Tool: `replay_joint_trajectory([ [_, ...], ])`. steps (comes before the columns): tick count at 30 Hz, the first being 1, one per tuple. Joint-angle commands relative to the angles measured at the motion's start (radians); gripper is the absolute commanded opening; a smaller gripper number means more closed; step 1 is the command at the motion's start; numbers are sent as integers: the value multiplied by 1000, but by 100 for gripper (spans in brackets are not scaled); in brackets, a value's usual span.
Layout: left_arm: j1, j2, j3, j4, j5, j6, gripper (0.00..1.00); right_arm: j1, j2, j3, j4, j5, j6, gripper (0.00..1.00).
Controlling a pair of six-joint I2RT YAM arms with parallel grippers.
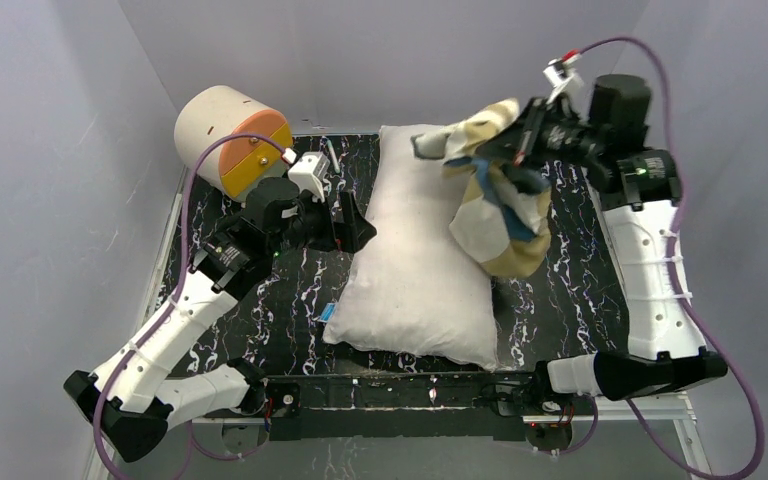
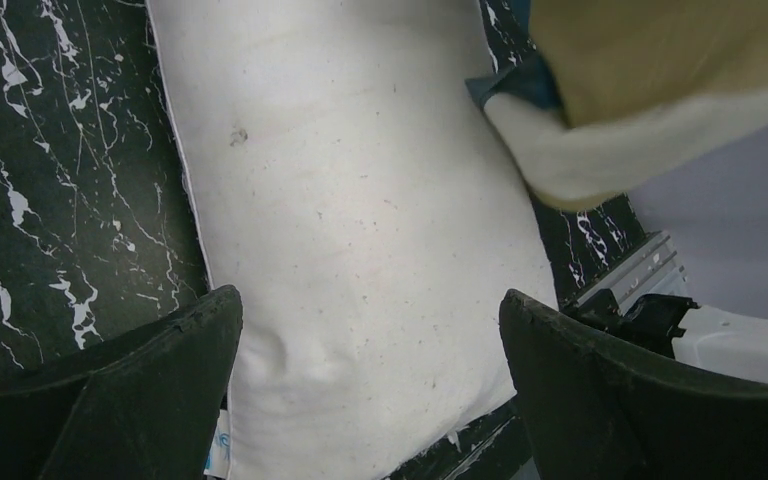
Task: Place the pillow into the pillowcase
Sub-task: Place the pillowcase at the center of the board.
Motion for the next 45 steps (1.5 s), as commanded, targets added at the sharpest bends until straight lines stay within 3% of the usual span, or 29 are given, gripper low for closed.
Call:
replay_joint_trajectory([
  [1, -4, 13, 74, -75, -39, -7, 98, 218, -17, -146, -27, 10, -17, 1],
  [5, -4, 16, 61, -75, -53, -22, 98, 328, -31, -252, -44, 74, -34, 1],
  [11, -4, 29, 56, -67, -48, -39, 98, 332, -83, -348, 33, 69, -10, 2],
  [12, -4, 32, 55, -64, -42, -38, 98, 332, -86, -350, 32, 78, -12, 8],
  [14, -4, 37, 51, -55, -36, -33, 98, 333, -91, -351, 32, 100, -7, 36],
  [15, -3, 40, 46, -50, -32, -32, 98, 332, -93, -349, 26, 109, -5, 45],
  [18, -4, 54, 23, -18, 1, -32, 98, 333, -95, -291, -51, 206, -21, 60],
  [21, -4, 84, -12, 8, 66, -36, 98, 332, -97, -190, -182, 425, -46, 69],
  [26, -4, 141, -53, 67, 115, -49, 98, 333, -150, -230, -245, 720, 27, 72],
  [29, -4, 167, -40, 104, 156, -69, 98, 332, -175, -312, -275, 812, 83, 71],
  [37, -4, 192, -27, 179, 195, -84, 98, 333, -333, -620, -183, 955, 205, 72],
  [41, -4, 207, -99, 282, 156, -66, 98, 332, -361, -702, -121, 905, 214, 73],
  [45, -4, 286, -58, 253, 81, 23, 98, 332, -347, -814, -33, 892, 173, 75],
])
